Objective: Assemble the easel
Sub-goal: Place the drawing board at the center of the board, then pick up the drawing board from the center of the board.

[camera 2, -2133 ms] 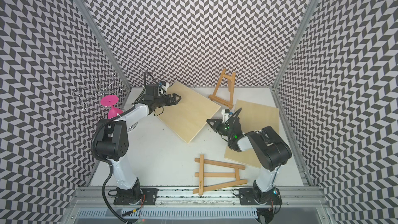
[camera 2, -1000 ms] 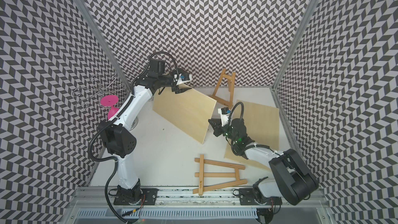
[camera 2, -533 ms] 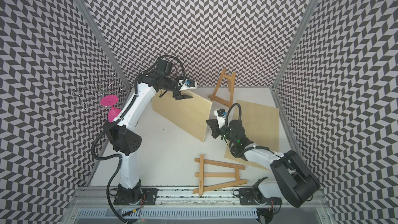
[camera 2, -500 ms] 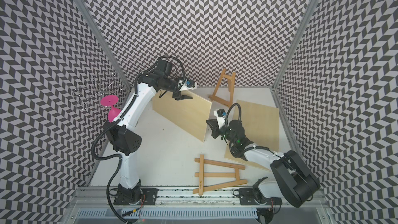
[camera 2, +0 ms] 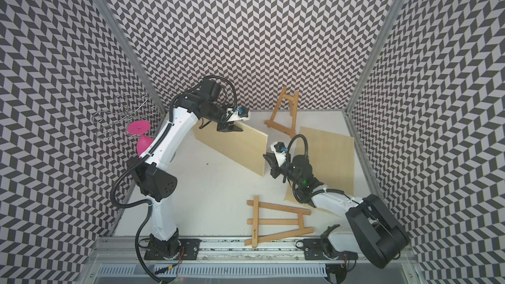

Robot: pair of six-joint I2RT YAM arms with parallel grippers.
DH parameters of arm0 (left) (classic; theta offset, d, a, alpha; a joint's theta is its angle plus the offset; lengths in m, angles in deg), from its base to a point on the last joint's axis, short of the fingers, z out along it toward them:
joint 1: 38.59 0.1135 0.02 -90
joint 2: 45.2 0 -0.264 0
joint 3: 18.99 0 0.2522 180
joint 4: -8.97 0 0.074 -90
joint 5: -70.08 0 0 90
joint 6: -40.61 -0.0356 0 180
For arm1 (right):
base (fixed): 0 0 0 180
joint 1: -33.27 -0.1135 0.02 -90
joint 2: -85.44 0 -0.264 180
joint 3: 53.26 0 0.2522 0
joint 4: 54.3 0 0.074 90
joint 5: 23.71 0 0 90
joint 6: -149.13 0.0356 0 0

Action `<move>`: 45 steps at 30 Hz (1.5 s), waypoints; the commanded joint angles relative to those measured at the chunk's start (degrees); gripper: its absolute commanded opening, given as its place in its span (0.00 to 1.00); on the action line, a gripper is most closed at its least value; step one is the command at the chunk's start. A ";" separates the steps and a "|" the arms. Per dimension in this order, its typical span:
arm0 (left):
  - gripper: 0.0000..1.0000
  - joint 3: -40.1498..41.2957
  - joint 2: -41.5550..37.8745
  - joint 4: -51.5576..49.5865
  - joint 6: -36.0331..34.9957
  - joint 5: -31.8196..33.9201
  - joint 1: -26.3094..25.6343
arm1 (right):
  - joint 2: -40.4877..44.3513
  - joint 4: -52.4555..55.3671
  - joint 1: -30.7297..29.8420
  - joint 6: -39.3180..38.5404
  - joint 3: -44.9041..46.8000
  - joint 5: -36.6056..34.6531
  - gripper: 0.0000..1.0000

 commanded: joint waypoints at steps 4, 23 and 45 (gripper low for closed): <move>0.41 2.18 -1.24 -2.17 2.48 -1.22 -2.28 | 4.88 -8.71 -0.32 -4.34 -3.50 6.28 0.01; 0.23 9.36 -5.52 2.33 0.60 -8.93 -3.48 | 8.63 28.22 1.36 -16.82 -27.77 10.51 0.45; 0.15 8.62 -4.93 4.03 -3.52 -15.60 -3.36 | -9.01 76.82 2.94 -35.70 -62.49 7.95 0.38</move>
